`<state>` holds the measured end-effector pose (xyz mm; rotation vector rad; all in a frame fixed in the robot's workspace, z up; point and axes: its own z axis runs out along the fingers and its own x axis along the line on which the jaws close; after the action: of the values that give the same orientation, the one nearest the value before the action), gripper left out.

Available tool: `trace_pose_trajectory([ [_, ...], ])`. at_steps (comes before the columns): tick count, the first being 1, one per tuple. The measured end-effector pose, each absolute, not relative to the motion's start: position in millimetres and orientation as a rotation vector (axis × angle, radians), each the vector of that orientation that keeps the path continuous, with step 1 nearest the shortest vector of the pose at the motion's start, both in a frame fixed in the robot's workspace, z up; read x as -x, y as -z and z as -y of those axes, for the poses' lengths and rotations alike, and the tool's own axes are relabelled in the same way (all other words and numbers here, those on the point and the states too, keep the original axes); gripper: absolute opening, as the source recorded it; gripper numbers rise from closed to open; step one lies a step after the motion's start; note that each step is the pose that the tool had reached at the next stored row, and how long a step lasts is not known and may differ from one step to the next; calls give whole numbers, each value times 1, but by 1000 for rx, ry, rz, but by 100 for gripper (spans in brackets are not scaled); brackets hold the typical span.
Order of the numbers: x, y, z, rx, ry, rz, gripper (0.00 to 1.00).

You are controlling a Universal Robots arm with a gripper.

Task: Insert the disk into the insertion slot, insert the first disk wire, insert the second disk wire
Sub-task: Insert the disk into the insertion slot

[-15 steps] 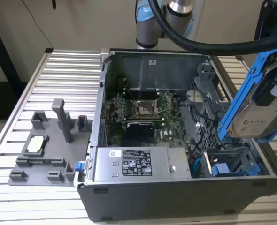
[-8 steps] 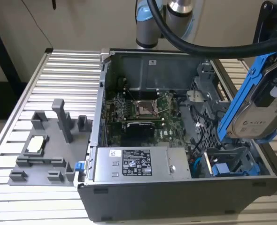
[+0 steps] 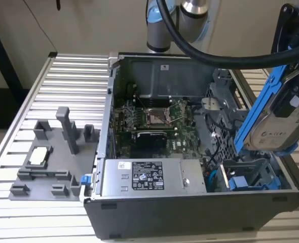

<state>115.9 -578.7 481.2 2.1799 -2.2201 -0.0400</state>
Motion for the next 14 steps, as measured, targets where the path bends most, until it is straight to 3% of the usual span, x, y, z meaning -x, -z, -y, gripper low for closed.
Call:
trace_pose_trajectory([
  [14, -116, -469, 579, -2179, 38, 2219, 33],
])
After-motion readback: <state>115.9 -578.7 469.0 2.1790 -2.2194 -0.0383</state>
